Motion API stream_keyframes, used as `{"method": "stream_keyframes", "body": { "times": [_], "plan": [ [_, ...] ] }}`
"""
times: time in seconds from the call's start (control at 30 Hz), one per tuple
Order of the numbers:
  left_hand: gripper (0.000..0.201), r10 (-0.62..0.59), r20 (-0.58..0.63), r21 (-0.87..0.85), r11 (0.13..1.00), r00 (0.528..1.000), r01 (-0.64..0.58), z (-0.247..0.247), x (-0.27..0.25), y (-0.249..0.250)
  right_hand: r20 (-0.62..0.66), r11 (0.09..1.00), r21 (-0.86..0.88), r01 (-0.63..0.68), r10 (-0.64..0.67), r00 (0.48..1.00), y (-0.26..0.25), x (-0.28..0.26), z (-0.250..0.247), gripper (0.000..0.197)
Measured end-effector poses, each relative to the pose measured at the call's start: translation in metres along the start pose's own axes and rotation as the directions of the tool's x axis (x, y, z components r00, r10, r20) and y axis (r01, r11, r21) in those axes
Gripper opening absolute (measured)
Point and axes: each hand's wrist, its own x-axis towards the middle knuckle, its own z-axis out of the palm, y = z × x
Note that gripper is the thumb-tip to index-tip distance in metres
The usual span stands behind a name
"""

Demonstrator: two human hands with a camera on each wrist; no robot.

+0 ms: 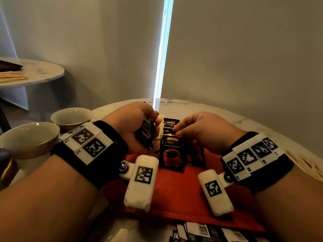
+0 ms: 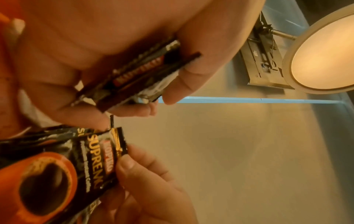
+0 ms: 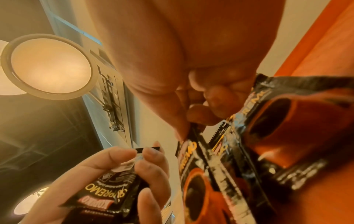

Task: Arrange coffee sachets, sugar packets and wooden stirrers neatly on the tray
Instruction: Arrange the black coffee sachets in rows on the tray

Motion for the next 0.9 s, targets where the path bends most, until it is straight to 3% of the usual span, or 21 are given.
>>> {"method": "stream_keyframes", "body": {
  "times": [0.37,0.9],
  "plan": [
    [0.021,-0.126,0.051,0.133,0.984,0.991,0.118,0.0010,0.0018,-0.0070,-0.041,0.995,-0.101,0.001,-0.005,0.999,0.0003,0.0024,0.0058,0.012],
    [0.029,-0.137,0.037,0.153,0.980,0.990,0.130,0.0015,0.0023,-0.0095,-0.036,0.993,-0.118,-0.010,0.006,0.999,0.0035,0.0021,0.0080,0.011]
  ]
}}
